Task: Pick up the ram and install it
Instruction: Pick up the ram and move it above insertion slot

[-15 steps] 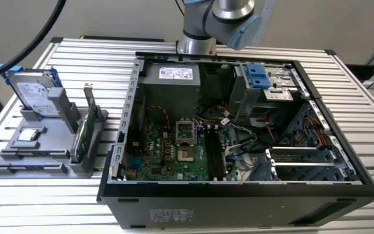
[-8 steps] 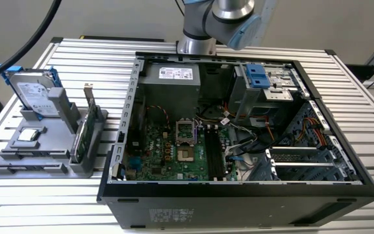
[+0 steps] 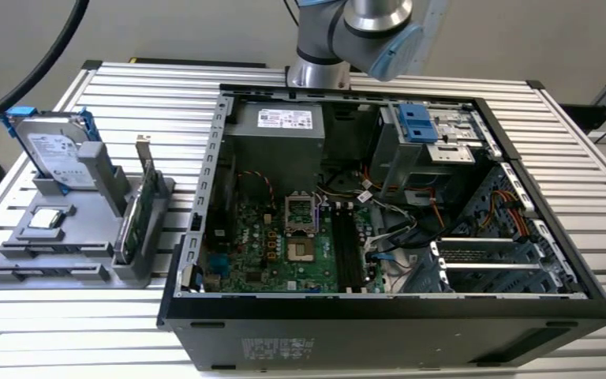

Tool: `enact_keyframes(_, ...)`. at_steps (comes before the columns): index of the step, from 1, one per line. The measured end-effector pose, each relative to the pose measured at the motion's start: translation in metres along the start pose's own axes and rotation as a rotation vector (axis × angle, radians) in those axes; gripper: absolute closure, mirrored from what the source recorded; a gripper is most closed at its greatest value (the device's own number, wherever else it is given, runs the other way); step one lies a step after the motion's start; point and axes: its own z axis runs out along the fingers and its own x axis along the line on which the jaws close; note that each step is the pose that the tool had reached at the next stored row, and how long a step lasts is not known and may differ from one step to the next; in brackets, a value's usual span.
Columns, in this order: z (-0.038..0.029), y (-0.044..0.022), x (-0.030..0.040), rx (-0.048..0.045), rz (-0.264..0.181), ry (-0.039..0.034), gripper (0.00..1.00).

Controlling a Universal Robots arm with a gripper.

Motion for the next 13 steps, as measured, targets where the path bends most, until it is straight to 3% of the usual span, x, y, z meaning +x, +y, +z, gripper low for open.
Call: enact_keyframes(13, 0.0001, -0.0006, 0.0004, 0.0048, 0.111, -0.0021, 1.00)
